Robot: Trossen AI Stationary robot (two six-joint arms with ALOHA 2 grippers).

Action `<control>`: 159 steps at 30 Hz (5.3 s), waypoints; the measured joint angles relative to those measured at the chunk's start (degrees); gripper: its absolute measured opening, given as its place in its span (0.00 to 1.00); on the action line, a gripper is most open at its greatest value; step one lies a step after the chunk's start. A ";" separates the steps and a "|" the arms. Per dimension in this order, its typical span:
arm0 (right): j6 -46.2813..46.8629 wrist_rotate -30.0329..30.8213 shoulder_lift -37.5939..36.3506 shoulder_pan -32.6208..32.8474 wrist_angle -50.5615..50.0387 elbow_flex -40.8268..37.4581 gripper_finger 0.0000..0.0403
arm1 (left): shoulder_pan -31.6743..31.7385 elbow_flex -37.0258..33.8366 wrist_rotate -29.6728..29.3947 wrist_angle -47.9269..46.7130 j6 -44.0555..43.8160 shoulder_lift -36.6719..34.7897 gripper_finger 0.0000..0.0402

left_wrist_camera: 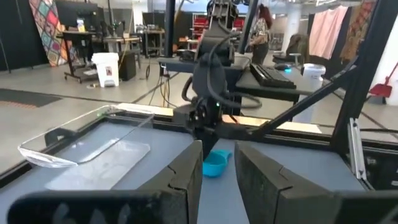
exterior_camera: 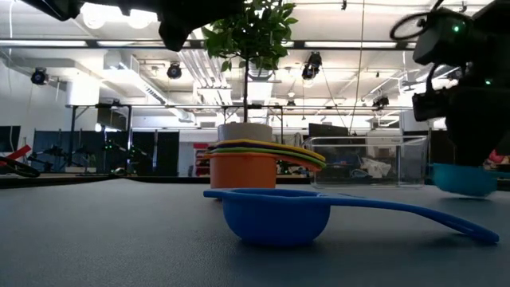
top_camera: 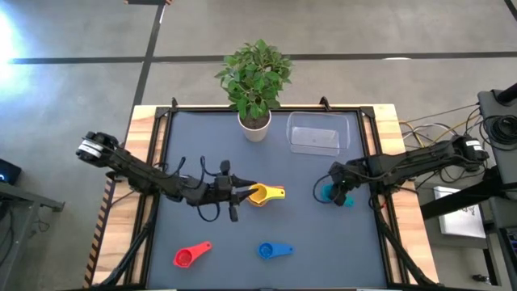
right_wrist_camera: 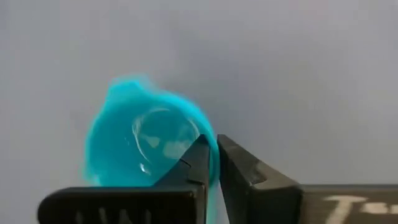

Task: Nest measuring cups in basket
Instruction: Stack the light blue measuring cup on top of the yellow measuring cup, then stack the red measuring cup on top of the light blue measuring cup

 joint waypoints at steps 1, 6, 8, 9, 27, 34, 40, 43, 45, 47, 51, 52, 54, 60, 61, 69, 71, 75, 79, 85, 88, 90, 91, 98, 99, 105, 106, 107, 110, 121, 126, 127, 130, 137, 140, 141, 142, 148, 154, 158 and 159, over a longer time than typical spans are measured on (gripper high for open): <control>-0.64 -0.21 -0.20 0.00 0.59 0.53 0.03 | 0.00 0.00 0.00 -0.27 -0.35 -0.20 0.19; -3.49 -0.98 -0.54 0.31 2.64 5.40 0.02 | -0.13 0.07 0.00 -6.65 -4.27 -2.41 0.19; -5.36 -0.83 -0.52 0.66 3.62 7.83 0.02 | -0.20 1.21 0.00 -16.03 -8.09 -5.22 0.19; -6.26 -0.83 -0.31 0.89 4.94 8.75 0.02 | -0.20 2.21 0.00 -21.56 -10.99 -6.71 0.19; -29.53 -7.15 27.48 1.09 11.99 36.85 0.02 | -9.44 21.21 5.46 -85.69 -42.71 -10.84 0.19; -34.34 -7.33 38.79 0.65 6.69 48.79 0.02 | -16.38 19.00 4.27 -85.59 -52.63 -10.72 0.19; -35.79 -10.18 45.01 -1.93 3.48 55.67 0.02 | -19.21 18.54 1.79 -85.44 -56.07 -10.69 0.19; -36.71 -12.44 47.12 -3.34 2.92 58.31 0.02 | -19.37 18.56 1.79 -85.42 -56.09 -10.69 0.19; -37.72 -12.89 48.46 -3.96 2.63 59.63 0.02 | -19.37 18.56 1.79 -85.43 -56.09 -10.69 0.19; -37.84 -13.18 49.58 -4.39 2.71 60.62 0.02 | -19.37 18.56 1.79 -85.39 -56.10 -10.69 0.19; -38.68 -14.94 51.67 -4.69 2.80 61.90 0.02 | -19.37 18.58 1.79 -85.40 -56.09 -10.47 0.19; -38.73 -14.92 52.16 -4.76 2.93 61.93 0.02 | -19.36 18.58 1.79 -85.40 -56.07 -10.32 0.19; -38.67 -14.97 52.88 -4.93 4.15 61.93 0.02 | -19.34 18.58 1.81 -85.40 -56.07 -10.11 0.19; -39.02 -16.37 53.47 -5.10 5.08 61.93 0.04 | -19.37 18.60 2.40 -85.03 -56.05 -9.86 0.19; -39.36 -16.49 53.47 -5.05 5.18 61.93 0.05 | -19.37 18.60 2.43 -84.94 -55.92 -9.86 0.19; -40.34 -17.97 53.17 -5.05 4.88 61.73 0.17 | -19.37 18.60 2.48 -84.90 -54.52 -9.86 0.19; -40.40 -17.96 53.05 -5.05 4.45 61.71 0.21 | -19.37 18.60 2.48 -84.84 -54.53 -9.86 0.19; -40.84 -19.02 51.62 -5.05 3.33 61.64 0.27 | -19.37 18.60 3.39 -84.57 -54.54 -9.86 0.19; -40.30 -20.46 48.44 -4.90 3.19 61.03 0.32 | -19.37 18.62 4.02 -84.48 -54.65 -9.86 0.19; -41.21 -20.26 43.05 -4.92 3.20 57.91 0.33 | -19.37 18.62 4.07 -84.47 -54.69 -9.86 0.19; -40.92 -19.83 39.91 -4.92 3.17 54.98 0.33 | -19.37 18.62 4.04 -84.46 -54.71 -9.86 0.19; -40.45 -19.76 37.39 -4.91 3.44 52.44 0.33 | -19.44 18.62 4.07 -84.43 -55.06 -9.86 0.19; -39.98 -19.73 35.88 -4.83 3.80 50.83 0.33 | -19.54 18.62 4.08 -84.44 -55.54 -9.86 0.19; -35.12 -20.33 22.27 -2.08 15.58 34.97 0.33 | -20.06 18.62 13.18 -84.56 -56.54 -7.33 0.19; -34.35 -20.33 20.24 -1.52 17.20 32.68 0.33 | -20.28 18.62 13.55 -84.55 -57.09 -6.55 0.19; -27.18 -20.25 9.18 3.00 28.77 21.84 0.33 | -20.63 18.60 27.42 -87.77 -64.39 0.40 0.19; -26.69 -20.20 7.61 4.11 30.06 20.68 0.33 | -20.95 18.60 29.77 -88.68 -67.09 1.31 0.19; -26.68 -19.73 6.15 5.15 30.71 19.80 0.33 | -21.46 18.60 30.95 -89.42 -69.28 2.10 0.19; -27.07 -14.92 2.46 7.97 31.05 18.08 0.33 | -23.52 18.56 32.43 -89.19 -72.97 3.66 0.19; -27.52 -11.11 -0.57 11.13 31.20 15.70 0.33 | -33.13 18.27 28.33 -91.27 -88.79 4.06 0.34; -27.09 -11.15 -0.12 11.13 31.05 15.68 0.33 | -34.47 18.27 28.42 -91.24 -90.58 6.02 0.44; -26.97 -11.13 0.00 11.13 31.13 15.68 0.33 | -34.49 18.27 28.52 -91.28 -90.56 6.85 0.45; -26.79 -10.69 0.14 11.13 31.22 15.68 0.33 | -34.47 18.26 30.29 -91.25 -89.44 9.35 0.48; -26.88 -10.20 0.11 11.13 31.33 15.68 0.33 | -34.49 18.23 32.93 -91.41 -88.59 12.36 0.49; -27.21 -9.73 0.11 11.13 31.30 15.68 0.33 | -34.49 18.23 32.93 -91.55 -88.21 12.64 0.49; -27.22 -9.70 0.11 11.13 31.29 15.68 0.33 | -34.49 18.23 32.92 -91.54 -88.04 12.65 0.49; -27.22 -9.70 0.11 11.13 31.30 15.68 0.33 | -34.49 18.23 32.92 -91.50 -87.76 12.65 0.48; -27.20 -9.70 0.09 11.13 31.07 15.68 0.33 | -34.31 18.23 32.47 -88.12 -84.18 12.65 0.30; -27.20 -9.73 0.09 11.13 31.07 15.68 0.33 | -33.83 18.23 32.35 -88.49 -81.94 12.89 0.02; -27.08 -9.72 0.09 11.13 31.05 15.68 0.33 | -32.97 18.19 32.29 -88.83 -79.72 12.89 0.01; -27.08 -9.73 0.09 11.13 31.05 15.68 0.33 | -32.68 18.19 32.30 -89.07 -79.22 12.89 0.01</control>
